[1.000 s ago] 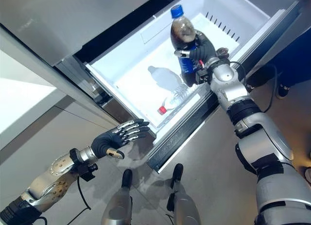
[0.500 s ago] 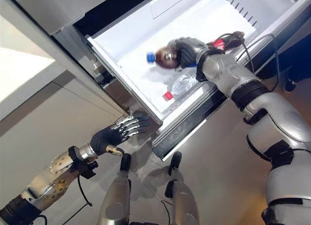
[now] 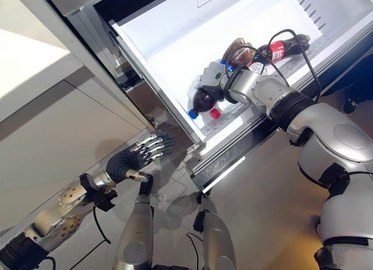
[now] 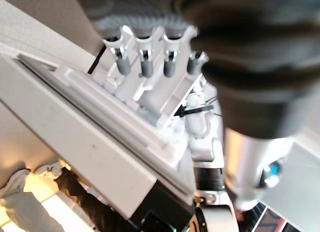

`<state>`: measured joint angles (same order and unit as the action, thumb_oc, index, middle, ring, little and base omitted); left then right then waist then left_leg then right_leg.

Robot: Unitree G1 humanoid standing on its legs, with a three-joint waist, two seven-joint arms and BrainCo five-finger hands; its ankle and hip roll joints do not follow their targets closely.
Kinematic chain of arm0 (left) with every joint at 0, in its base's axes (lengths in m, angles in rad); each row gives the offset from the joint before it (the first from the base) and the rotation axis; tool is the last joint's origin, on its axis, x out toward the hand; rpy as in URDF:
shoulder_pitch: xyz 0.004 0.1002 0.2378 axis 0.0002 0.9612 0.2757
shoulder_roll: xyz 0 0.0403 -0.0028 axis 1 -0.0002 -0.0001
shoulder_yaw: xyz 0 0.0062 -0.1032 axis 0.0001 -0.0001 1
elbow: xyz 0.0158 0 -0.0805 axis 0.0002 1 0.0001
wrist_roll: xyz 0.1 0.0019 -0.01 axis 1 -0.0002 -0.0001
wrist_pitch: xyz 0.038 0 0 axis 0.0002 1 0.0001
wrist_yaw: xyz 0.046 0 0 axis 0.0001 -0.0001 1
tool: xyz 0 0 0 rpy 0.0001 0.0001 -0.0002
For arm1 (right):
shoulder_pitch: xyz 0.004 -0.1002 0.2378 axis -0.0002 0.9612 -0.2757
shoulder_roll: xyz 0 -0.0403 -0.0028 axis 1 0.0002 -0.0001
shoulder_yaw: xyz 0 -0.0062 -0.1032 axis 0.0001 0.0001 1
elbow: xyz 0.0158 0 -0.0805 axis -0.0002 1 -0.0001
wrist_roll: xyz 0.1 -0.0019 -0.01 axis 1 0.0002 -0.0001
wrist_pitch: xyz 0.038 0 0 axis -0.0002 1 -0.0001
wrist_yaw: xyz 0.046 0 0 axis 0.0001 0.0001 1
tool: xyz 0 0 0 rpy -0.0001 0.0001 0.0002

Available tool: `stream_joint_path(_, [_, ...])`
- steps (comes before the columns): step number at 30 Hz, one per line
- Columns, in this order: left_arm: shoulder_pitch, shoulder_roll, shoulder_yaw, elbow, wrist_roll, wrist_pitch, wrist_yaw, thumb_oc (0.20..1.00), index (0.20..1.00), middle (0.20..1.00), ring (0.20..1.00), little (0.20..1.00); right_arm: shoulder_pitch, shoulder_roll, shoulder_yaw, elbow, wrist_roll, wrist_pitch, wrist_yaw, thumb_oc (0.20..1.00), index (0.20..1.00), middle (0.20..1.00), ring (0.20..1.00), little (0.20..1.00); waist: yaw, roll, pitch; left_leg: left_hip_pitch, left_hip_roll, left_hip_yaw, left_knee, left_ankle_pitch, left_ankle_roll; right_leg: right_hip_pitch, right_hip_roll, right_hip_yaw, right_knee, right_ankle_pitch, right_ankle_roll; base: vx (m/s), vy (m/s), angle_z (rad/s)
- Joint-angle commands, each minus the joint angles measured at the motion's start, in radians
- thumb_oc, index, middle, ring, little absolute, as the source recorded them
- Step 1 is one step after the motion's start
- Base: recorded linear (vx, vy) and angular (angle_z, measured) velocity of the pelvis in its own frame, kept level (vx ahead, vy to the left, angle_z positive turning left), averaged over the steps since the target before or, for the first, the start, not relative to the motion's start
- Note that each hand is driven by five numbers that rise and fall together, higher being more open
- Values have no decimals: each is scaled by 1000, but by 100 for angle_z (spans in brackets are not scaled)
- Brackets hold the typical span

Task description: Take the drinks into the refrigerator

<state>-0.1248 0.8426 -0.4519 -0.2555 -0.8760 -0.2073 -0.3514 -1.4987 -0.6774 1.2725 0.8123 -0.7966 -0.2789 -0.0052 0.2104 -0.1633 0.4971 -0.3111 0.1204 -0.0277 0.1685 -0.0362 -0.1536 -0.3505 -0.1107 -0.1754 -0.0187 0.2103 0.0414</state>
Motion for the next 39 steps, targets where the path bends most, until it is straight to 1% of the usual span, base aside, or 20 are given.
stream_joint_path(1, [42,17,31,-154,34,-50,-4,1000,1000,1000,1000,1000,-138,-57,70,56,-44,40,-33,200,200,200,200,200,15,10,23,10,-84,-4,-64,22,136,53,43,8,156,-145,60,0,0,0])
stream_joint_path(4, [44,14,34,-154,31,-48,-5,1000,1000,1000,1000,1000,-134,-52,61,66,-32,43,-33,200,200,200,200,200,20,6,23,9,-84,-7,-70,25,135,60,41,3,143,-140,61,0,0,0])
stream_joint_path(10, [52,17,46,-162,27,-50,-9,1000,1000,1000,1000,1000,-126,-51,49,101,-22,45,-39,200,200,200,200,200,22,8,23,16,-86,-9,-92,35,132,68,40,-6,128,-137,60,0,0,0])
stream_joint_path(11, [54,15,44,-162,28,-52,-8,1000,1000,1000,1000,1000,-125,-51,49,105,-21,47,-40,209,209,209,209,209,21,8,23,17,-86,-8,-94,36,132,69,39,-7,128,-137,60,0,0,0])
stream_joint_path(12, [53,14,44,-162,29,-52,-8,1000,1000,1000,1000,1000,-123,-49,45,109,-17,47,-39,545,545,545,545,545,20,8,23,17,-86,-8,-93,36,132,69,39,-7,127,-137,60,0,0,0])
stream_joint_path(13, [53,14,43,-161,29,-52,-8,1000,1000,1000,1000,1000,-123,-49,45,109,-17,47,-40,1000,1000,1000,1000,1000,20,8,23,17,-86,-8,-93,36,132,69,39,-8,127,-137,60,0,0,0])
stream_joint_path(23, [52,3,46,-156,35,-50,-5,1000,1000,1000,1000,1000,-104,-13,20,159,-4,55,-48,1000,1000,1000,1000,1000,16,19,23,29,-87,-3,-97,32,134,75,36,-6,129,-139,59,0,0,0])
stream_joint_path(30, [42,5,45,-145,21,-44,-20,1000,1000,1000,1000,1000,-119,-29,14,163,42,52,-50,1000,1000,1000,1000,1000,16,22,23,62,-86,-4,-105,32,132,99,33,-7,129,-142,59,0,0,0])
stream_joint_path(32, [32,11,40,-133,15,-39,-34,1000,1000,1000,1000,1000,-132,-53,18,158,76,48,-47,1000,1000,1000,1000,1000,17,21,17,83,-87,-4,-103,27,131,116,29,-9,134,-147,57,0,0,0])
stream_joint_path(35, [32,20,41,-125,10,-37,-42,1000,1000,1000,1000,1000,-147,-104,22,100,125,39,-44,1000,1000,1000,1000,1000,17,17,-5,99,-91,-1,-96,18,131,134,27,-7,140,-151,55,23,-3,0])
stream_joint_path(36, [31,21,40,-125,10,-37,-42,1000,1000,1000,1000,1000,-147,-107,21,96,127,40,-41,1000,1000,1000,1000,1000,18,17,-3,101,-91,-1,-96,17,131,135,27,-7,140,-151,56,52,0,1])
stream_joint_path(37, [34,24,43,-121,12,-37,-43,1000,1000,1000,1000,1000,-151,-135,21,76,150,38,-46,1000,1000,1000,1000,1000,18,15,-13,115,-90,1,-91,5,129,149,27,-5,143,-158,56,37,0,-1])
stream_joint_path(38, [37,25,50,-118,14,-34,-45,1000,1000,1000,1000,1000,-132,-158,10,11,146,42,-43,1000,1000,1000,1000,1000,14,11,-22,118,-92,4,-93,9,130,152,25,-5,139,-152,55,54,12,-3])
stream_joint_path(39, [46,27,66,-110,19,-33,-43,1000,1000,1000,1000,1000,-133,-194,0,-75,162,30,-39,1000,1000,1000,1000,1000,5,7,-33,128,-91,9,-93,6,130,157,26,-2,139,-152,55,50,29,-7])
